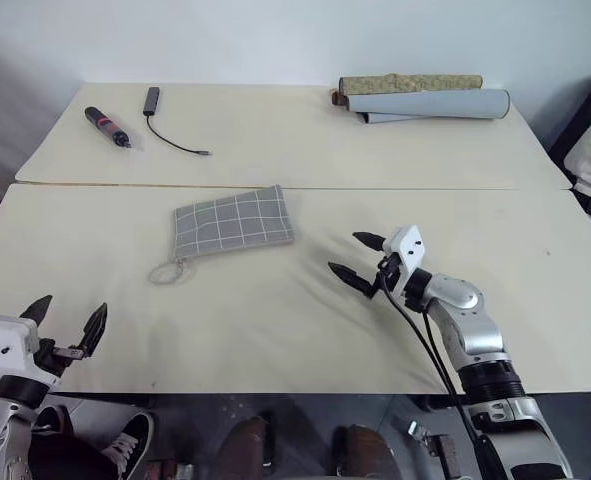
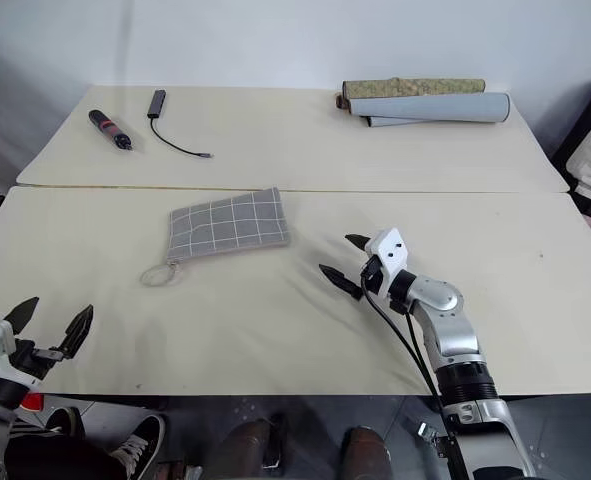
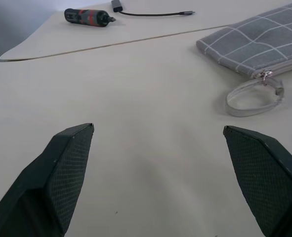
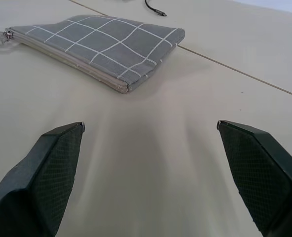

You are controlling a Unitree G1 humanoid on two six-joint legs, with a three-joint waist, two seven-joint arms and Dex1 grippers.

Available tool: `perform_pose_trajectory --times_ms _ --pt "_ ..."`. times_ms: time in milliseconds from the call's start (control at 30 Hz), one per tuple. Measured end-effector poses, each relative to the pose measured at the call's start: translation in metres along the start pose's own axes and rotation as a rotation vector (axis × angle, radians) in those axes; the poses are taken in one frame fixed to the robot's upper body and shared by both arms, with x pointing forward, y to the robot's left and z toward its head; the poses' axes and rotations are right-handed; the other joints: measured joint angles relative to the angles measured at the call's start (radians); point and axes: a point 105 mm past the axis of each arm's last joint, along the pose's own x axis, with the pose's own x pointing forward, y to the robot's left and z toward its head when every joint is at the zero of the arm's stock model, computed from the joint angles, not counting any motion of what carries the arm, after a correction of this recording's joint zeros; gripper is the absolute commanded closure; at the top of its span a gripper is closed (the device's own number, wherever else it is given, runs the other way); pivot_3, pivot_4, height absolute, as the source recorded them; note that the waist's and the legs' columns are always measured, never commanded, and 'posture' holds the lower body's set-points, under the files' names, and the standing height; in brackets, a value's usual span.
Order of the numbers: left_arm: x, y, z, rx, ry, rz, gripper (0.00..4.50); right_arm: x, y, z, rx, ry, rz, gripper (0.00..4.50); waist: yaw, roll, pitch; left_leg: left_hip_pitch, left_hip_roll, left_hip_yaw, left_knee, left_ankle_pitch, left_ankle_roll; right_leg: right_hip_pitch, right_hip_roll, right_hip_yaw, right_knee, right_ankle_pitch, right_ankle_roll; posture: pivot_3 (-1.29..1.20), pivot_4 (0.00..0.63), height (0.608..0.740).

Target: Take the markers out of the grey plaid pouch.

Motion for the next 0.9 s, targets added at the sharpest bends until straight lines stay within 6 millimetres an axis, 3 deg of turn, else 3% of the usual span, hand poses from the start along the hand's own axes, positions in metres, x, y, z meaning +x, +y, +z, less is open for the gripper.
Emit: perform_pose_trajectory --times_ms 300,500,633,767,900 --pt "0.002 0.003 -0.004 0.012 0.008 0.018 0.03 0.0 0.0 0.0 0.0 0.0 -0.002 0.0 0.0 0.0 0.0 0.0 0.001 0.005 0.0 0.0 0.0 -0.003 0.001 0.005 0.002 0.0 0.0 0.0 0.15 0.74" --pt "0.013 0.001 0.005 0.043 -0.021 -0.007 0.03 0.003 0.001 0.0 0.024 -0.013 -0.013 0.0 0.0 0.0 0.0 0.0 0.002 0.007 0.0 0.0 0.0 -0.005 0.002 0.008 0.004 0.001 -0.001 0.0 0.15 0.74" --pt "0.028 -0.002 0.01 0.108 -0.036 -0.049 0.0 0.021 0.007 0.01 0.037 -0.06 -0.015 1.33 -0.001 0.0 0.0 0.001 0.003 0.011 0.0 0.0 -0.001 -0.007 0.003 0.011 0.006 0.001 -0.001 0.0 0.15 0.74" --pt "0.051 -0.01 0.021 0.185 -0.087 -0.101 0.0 0.059 0.025 0.034 0.0 -0.144 0.027 2.74 -0.008 -0.001 -0.001 0.002 0.009 0.014 0.0 0.0 -0.003 -0.008 0.009 0.015 0.008 0.003 -0.004 0.0 0.15 0.74" --pt "0.082 -0.013 0.025 0.337 -0.092 -0.135 0.0 0.109 0.037 0.042 0.001 -0.133 0.005 4.2 -0.017 -0.001 -0.001 0.001 0.012 0.016 -0.001 0.001 -0.005 -0.012 0.012 0.016 0.012 0.004 -0.006 0.0 0.15 0.74"
